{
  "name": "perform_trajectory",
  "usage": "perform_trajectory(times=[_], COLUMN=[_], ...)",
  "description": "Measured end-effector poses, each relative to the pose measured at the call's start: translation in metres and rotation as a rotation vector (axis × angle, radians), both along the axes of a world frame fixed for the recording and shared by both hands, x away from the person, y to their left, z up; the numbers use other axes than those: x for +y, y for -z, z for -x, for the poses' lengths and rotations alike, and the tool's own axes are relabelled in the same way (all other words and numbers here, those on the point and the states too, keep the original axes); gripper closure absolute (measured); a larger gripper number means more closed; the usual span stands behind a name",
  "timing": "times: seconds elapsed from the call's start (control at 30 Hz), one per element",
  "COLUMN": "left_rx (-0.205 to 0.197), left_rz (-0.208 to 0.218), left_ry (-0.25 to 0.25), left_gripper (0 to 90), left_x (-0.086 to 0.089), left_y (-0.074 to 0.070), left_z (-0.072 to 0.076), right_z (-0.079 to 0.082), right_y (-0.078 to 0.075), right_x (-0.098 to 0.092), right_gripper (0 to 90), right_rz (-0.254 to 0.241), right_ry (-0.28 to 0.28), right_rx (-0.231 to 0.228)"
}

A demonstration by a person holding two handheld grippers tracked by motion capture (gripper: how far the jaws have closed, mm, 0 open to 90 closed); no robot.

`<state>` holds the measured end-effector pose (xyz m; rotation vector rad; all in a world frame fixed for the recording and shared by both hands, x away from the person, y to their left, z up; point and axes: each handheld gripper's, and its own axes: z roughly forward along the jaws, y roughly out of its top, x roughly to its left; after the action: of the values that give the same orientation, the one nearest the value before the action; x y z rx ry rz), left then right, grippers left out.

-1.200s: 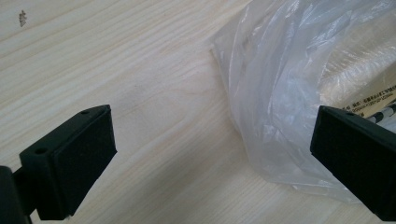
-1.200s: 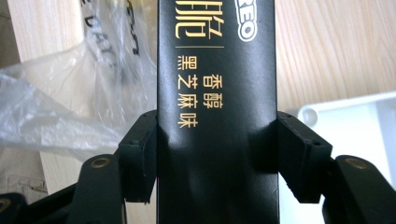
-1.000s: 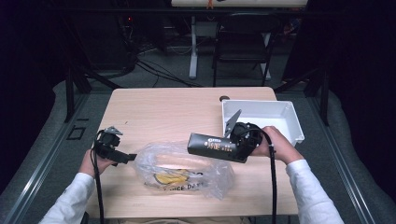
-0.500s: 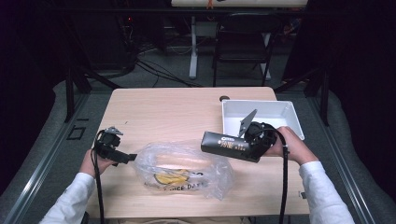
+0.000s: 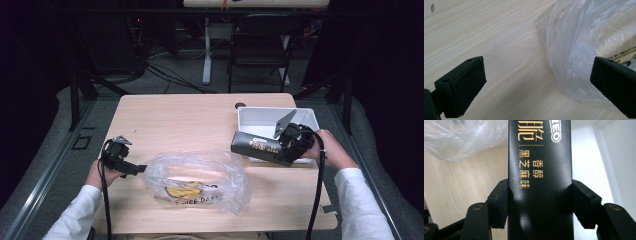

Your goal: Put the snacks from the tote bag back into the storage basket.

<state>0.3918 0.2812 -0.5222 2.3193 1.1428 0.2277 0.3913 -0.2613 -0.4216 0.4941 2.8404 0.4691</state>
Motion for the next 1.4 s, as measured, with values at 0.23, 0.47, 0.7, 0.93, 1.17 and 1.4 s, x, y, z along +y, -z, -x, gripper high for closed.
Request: perform_trajectory(times=[0.23, 0.47, 0.7, 0.93, 1.17, 1.4], left_rx=[0.001, 0.001, -0.001, -0.002, 0.0, -0.001], left_rz=[0.002, 0.001, 0.005, 0.005, 0.0, 0.002], left_ry=[-0.005, -0.011, -0.016, -0.016, -0.014, -0.017], left_gripper=[0.0, 0.0, 0.0, 0.0, 0.0, 0.0], left_x=[0.0, 0.0, 0.0, 0.0, 0.001, 0.002], left_y=[0.001, 0.001, 0.001, 0.001, 0.001, 0.002], left_z=[0.0, 0.0, 0.0, 0.0, 0.0, -0.001], right_z=[-0.009, -0.02, -0.028, -0.043, -0.057, -0.069], right_y=[0.002, 0.008, 0.011, 0.022, 0.035, 0.051], right_x=[-0.017, -0.03, -0.037, -0.041, -0.04, -0.036], right_gripper=[37.6, 37.6, 37.6, 37.7, 37.6, 37.6], right_rz=[-0.004, -0.01, -0.018, -0.002, 0.007, 0.013], right_ry=[0.035, 0.058, 0.08, 0.079, 0.078, 0.063], right_rx=[-0.006, -0.017, -0.02, -0.012, 0.006, 0.026])
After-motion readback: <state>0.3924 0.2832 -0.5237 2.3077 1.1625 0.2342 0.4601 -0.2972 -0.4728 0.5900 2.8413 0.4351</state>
